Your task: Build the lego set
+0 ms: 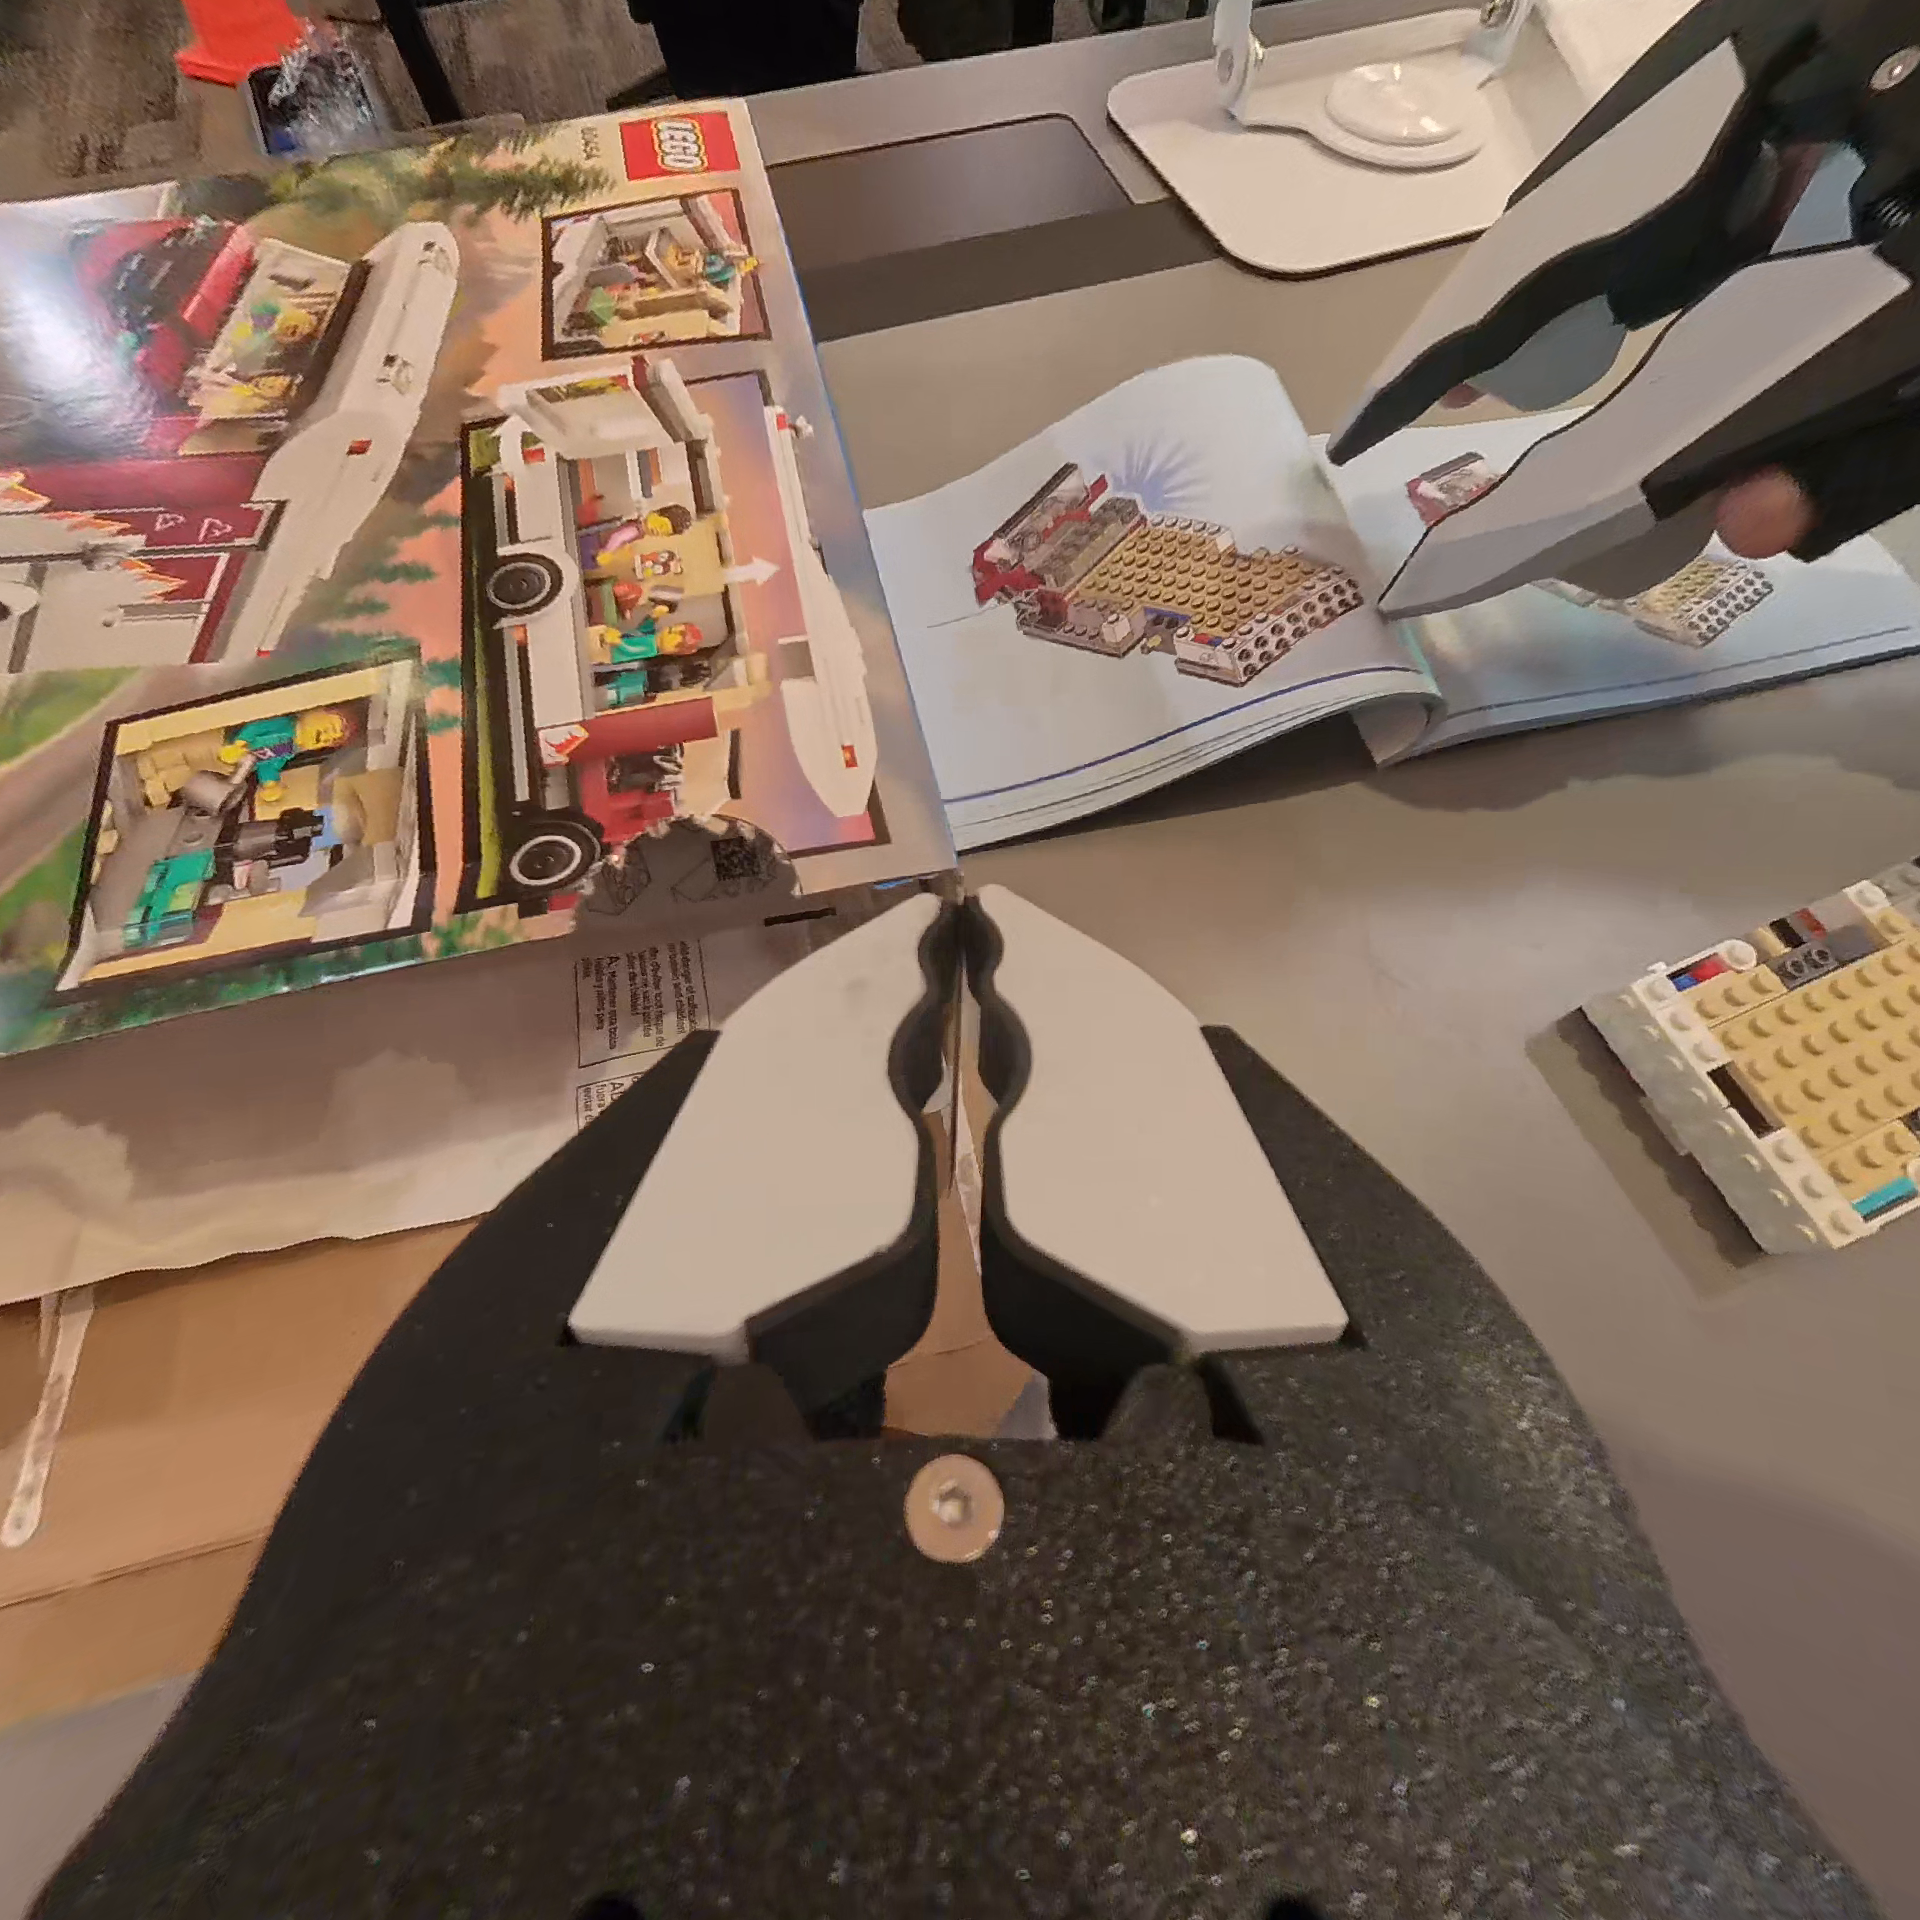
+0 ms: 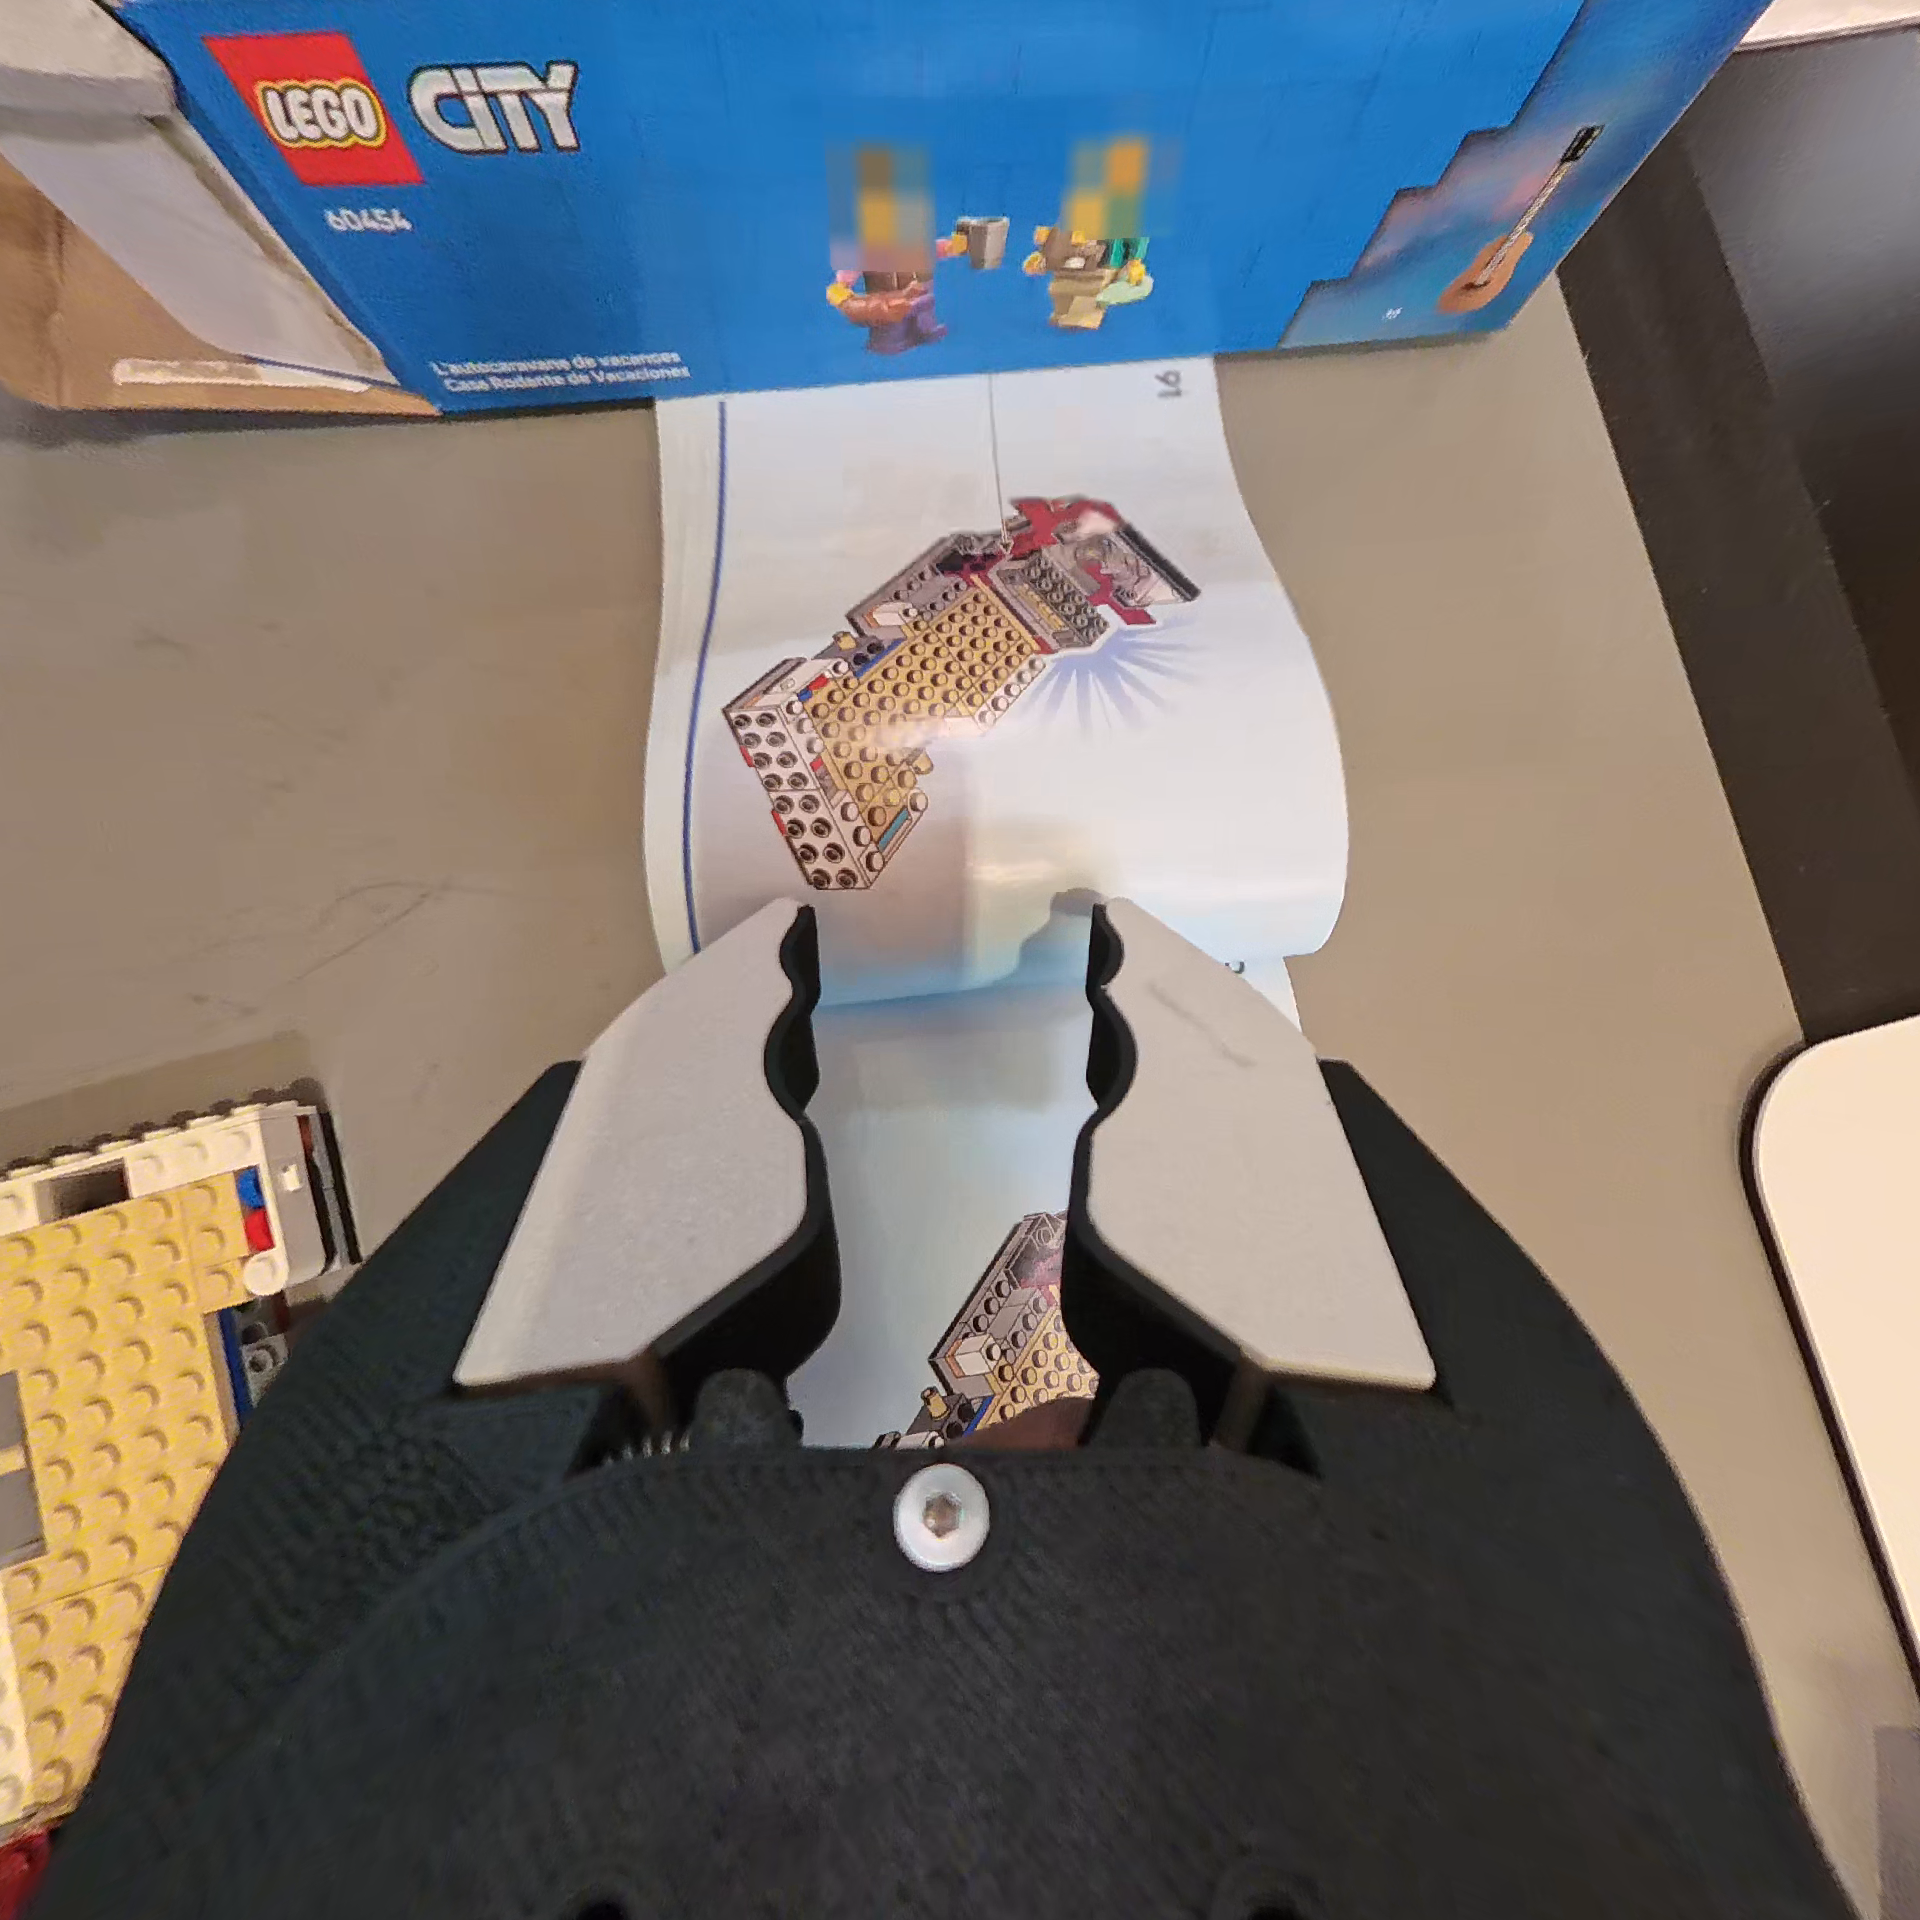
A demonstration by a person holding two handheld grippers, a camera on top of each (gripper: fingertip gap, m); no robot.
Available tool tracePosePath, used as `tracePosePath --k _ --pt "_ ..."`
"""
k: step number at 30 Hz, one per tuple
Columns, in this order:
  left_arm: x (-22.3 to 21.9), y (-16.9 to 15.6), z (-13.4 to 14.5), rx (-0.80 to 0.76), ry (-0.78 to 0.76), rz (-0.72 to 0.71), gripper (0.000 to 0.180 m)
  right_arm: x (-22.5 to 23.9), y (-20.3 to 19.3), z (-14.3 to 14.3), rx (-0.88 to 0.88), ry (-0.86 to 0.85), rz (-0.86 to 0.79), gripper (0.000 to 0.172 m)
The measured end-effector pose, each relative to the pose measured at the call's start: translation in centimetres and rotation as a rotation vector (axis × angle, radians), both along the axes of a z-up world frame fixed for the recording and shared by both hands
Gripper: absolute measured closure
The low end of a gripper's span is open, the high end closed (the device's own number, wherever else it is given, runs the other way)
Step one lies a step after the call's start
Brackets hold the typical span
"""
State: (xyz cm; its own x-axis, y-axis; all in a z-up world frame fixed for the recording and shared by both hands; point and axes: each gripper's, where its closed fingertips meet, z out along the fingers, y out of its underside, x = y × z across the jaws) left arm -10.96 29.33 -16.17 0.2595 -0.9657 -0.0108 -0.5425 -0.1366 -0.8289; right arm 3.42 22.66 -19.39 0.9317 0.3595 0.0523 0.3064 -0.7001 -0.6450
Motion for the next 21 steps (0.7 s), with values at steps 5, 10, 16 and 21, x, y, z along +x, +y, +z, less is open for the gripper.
tracePosePath --k 5,10,16,21 --pt "-0.5 0.4 1.1 0.005 -0.041 0.027 0.180 -0.2 0.3 -0.1 -0.012 -0.009 0.000 0.122" --pt "-0.4 -0.1 -0.3 -0.035 -0.021 -0.002 0.179 -0.3 0.4 -0.2 -0.020 -0.014 -0.002 0.122" --pt "-1.5 0.3 0.8 -0.024 -0.089 0.039 0.154 0.0 -1.0 0.6 0.015 -0.020 -0.033 0.119" --pt "-2.1 -0.9 3.1 0.016 -0.244 0.021 0.152 1.1 -5.8 1.5 0.069 -0.033 -0.115 0.119"
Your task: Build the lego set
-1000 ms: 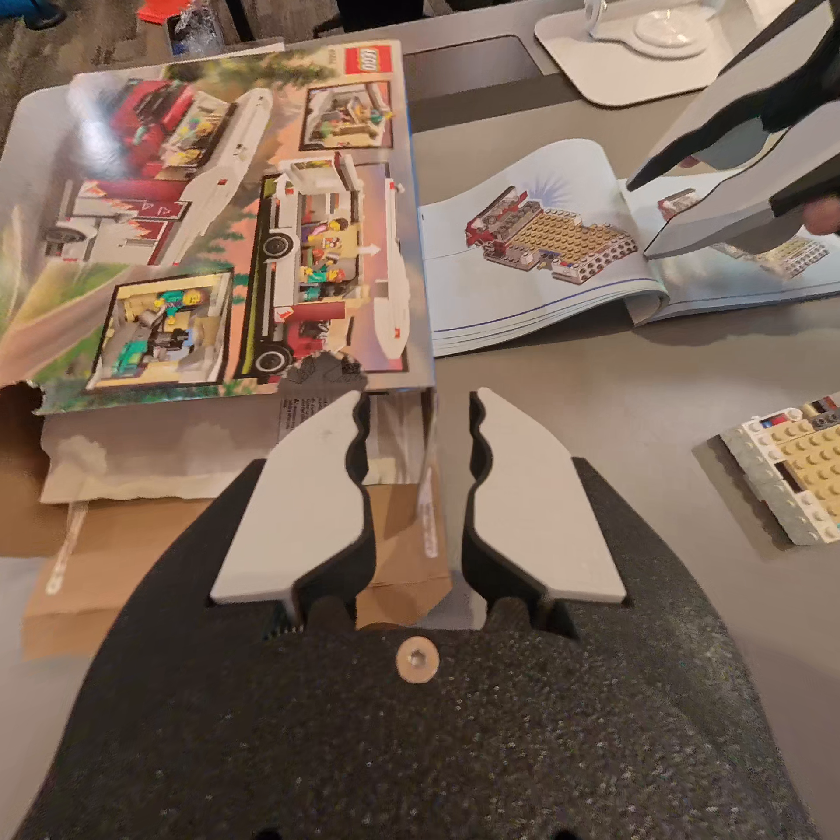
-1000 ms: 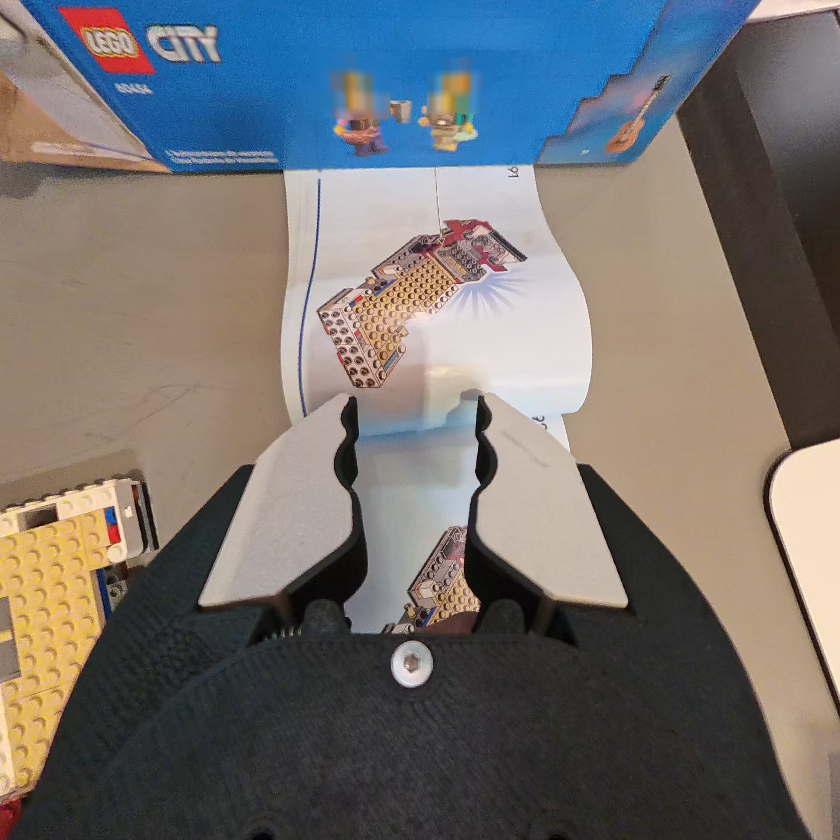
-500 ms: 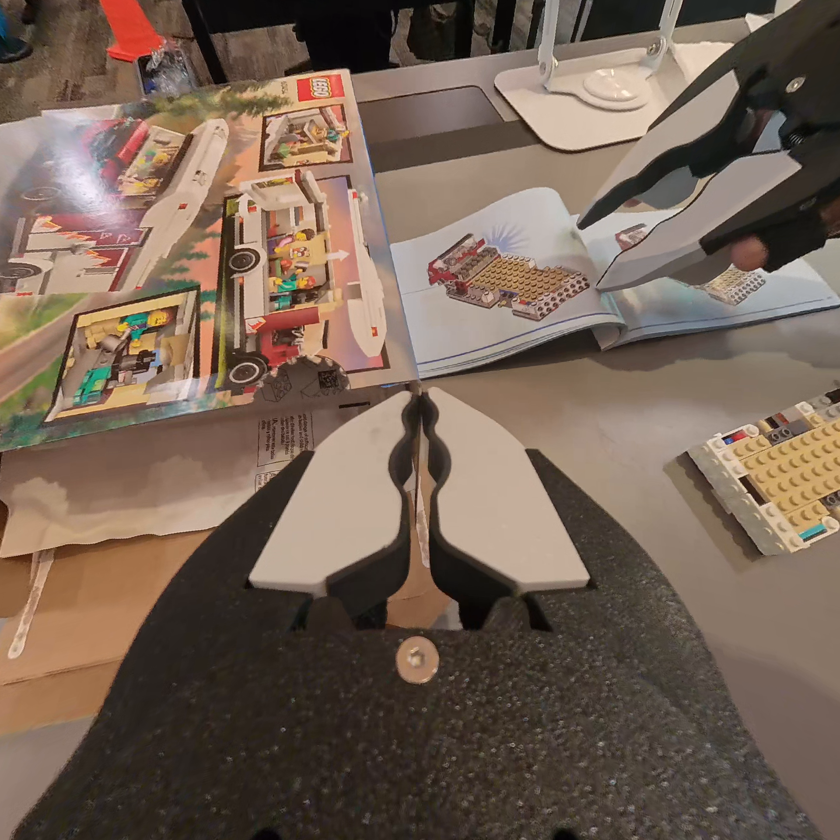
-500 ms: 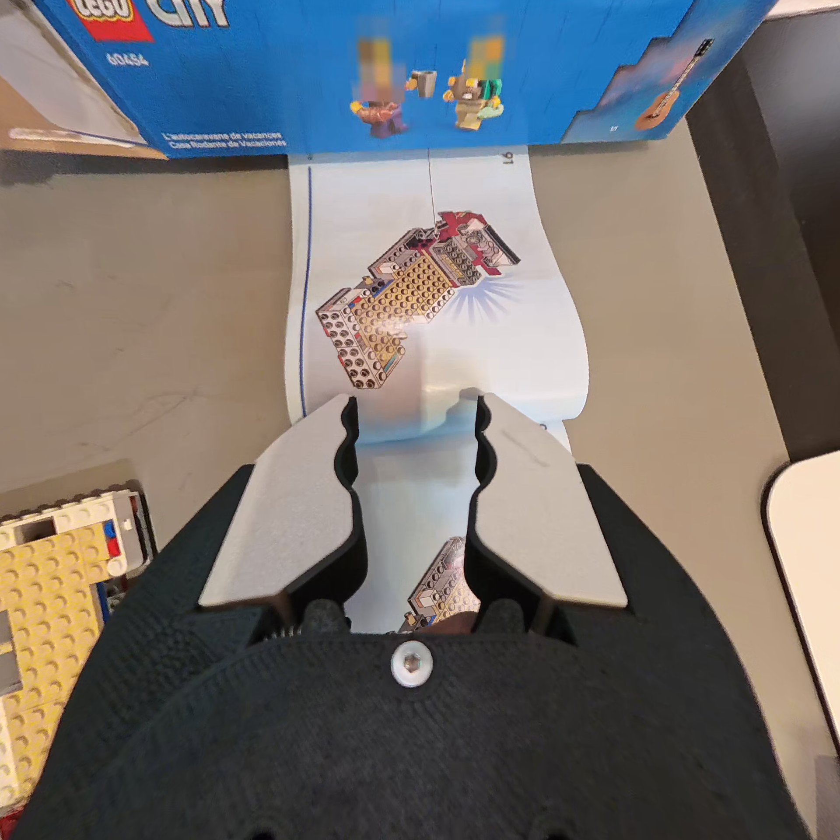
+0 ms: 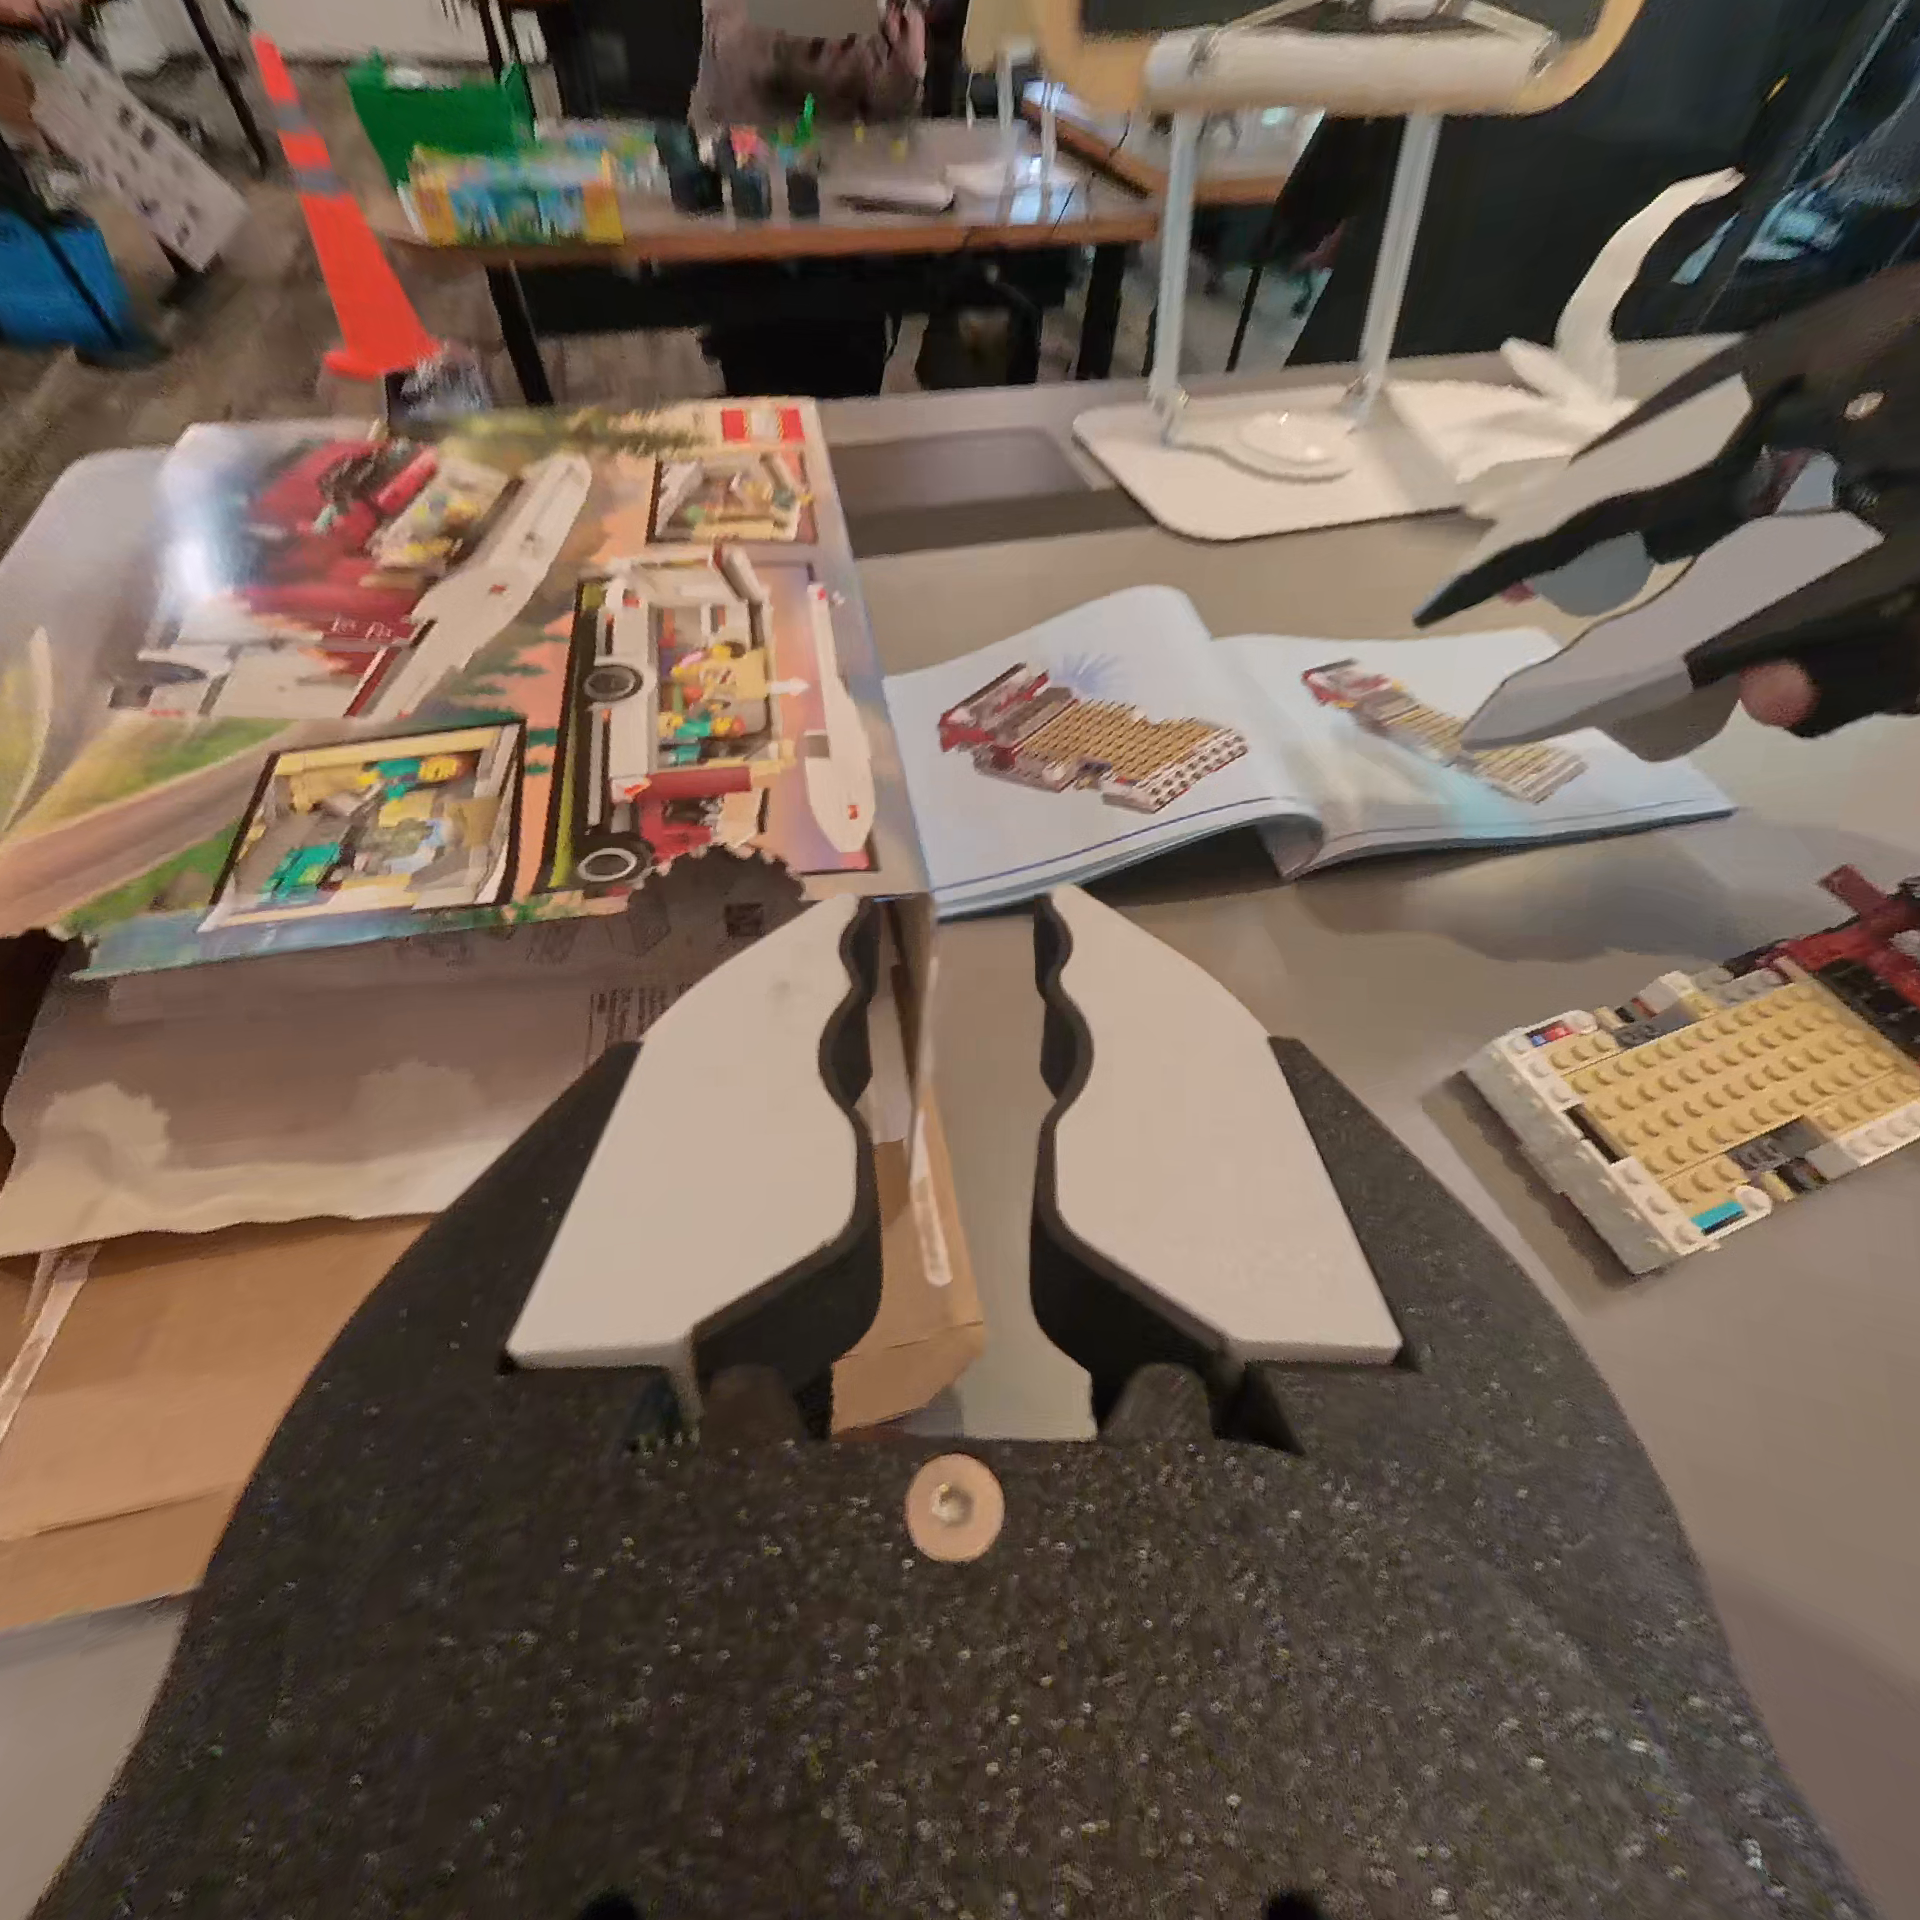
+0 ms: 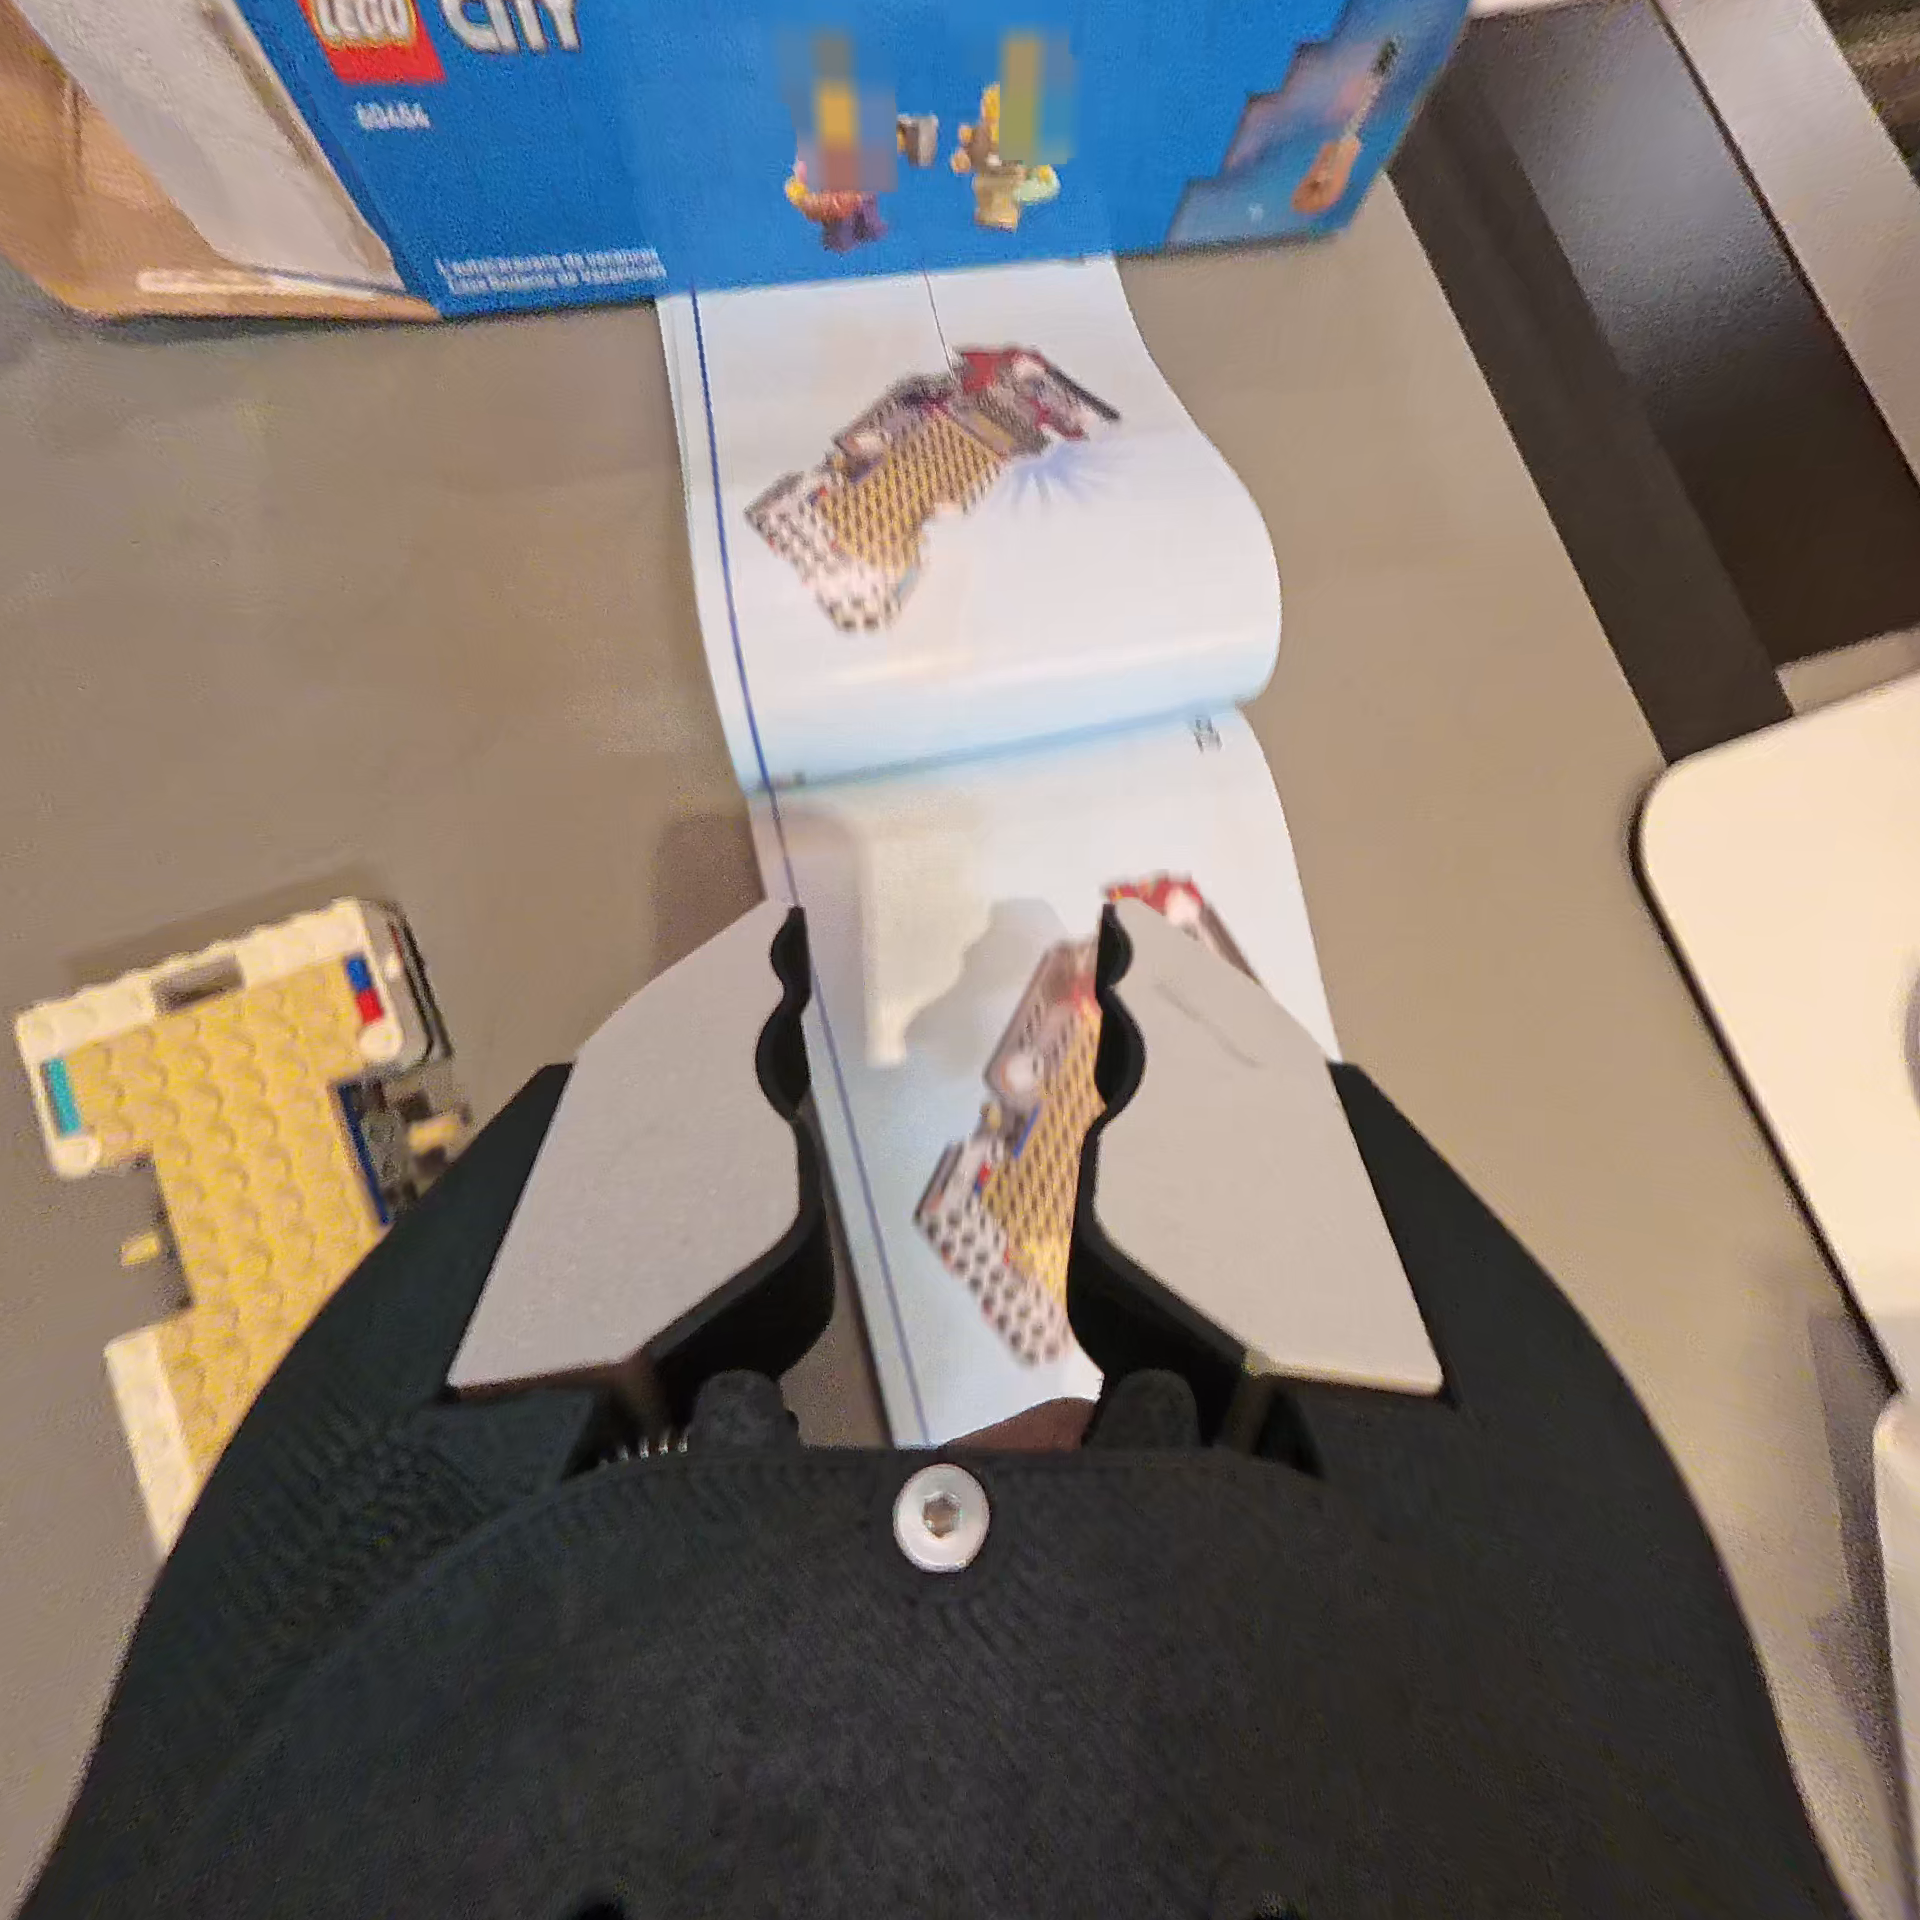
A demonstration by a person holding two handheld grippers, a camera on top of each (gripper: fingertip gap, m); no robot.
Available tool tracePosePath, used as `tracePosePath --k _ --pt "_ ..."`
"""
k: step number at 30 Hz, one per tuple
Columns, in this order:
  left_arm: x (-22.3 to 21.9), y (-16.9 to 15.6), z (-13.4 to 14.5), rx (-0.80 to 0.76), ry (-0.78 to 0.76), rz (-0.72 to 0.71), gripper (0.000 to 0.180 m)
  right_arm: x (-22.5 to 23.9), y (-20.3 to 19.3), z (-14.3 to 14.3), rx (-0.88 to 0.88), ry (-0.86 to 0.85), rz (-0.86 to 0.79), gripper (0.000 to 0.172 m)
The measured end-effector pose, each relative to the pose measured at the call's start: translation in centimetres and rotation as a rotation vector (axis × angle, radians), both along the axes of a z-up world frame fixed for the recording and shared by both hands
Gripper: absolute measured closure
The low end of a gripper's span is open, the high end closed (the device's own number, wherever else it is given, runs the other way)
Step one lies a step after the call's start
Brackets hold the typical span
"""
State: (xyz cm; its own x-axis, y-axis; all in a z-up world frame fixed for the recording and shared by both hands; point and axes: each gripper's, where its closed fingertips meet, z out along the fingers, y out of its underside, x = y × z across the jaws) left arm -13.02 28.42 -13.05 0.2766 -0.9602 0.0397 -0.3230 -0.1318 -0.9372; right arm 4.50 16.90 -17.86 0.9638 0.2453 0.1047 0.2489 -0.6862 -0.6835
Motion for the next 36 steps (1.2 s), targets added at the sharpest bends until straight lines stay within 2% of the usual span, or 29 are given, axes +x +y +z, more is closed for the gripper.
tracePosePath --k 4,9,13,17,22,36 --pt "1.1 -2.7 0.8 -0.009 -0.085 -0.074 0.151 1.8 -5.1 -0.6 0.007 0.025 -0.121 0.119" --pt "4.1 -6.3 0.2 -0.088 -0.124 -0.182 0.149 3.7 -11.6 -1.9 -0.015 0.041 -0.256 0.120" --pt "6.0 -8.3 -2.0 -0.151 -0.062 -0.237 0.148 4.6 -15.9 -2.5 0.026 0.116 -0.356 0.121" --pt "6.4 -9.0 -3.5 -0.141 -0.008 -0.246 0.148 4.9 -19.1 -4.0 0.042 0.178 -0.414 0.121" --pt "6.5 -8.7 -3.6 -0.165 -0.007 -0.236 0.148 5.0 -19.8 -3.4 0.104 0.253 -0.424 0.122" --pt "6.5 -8.8 -4.9 -0.201 0.073 -0.232 0.148 5.0 -19.3 -4.1 0.060 0.324 -0.433 0.123"
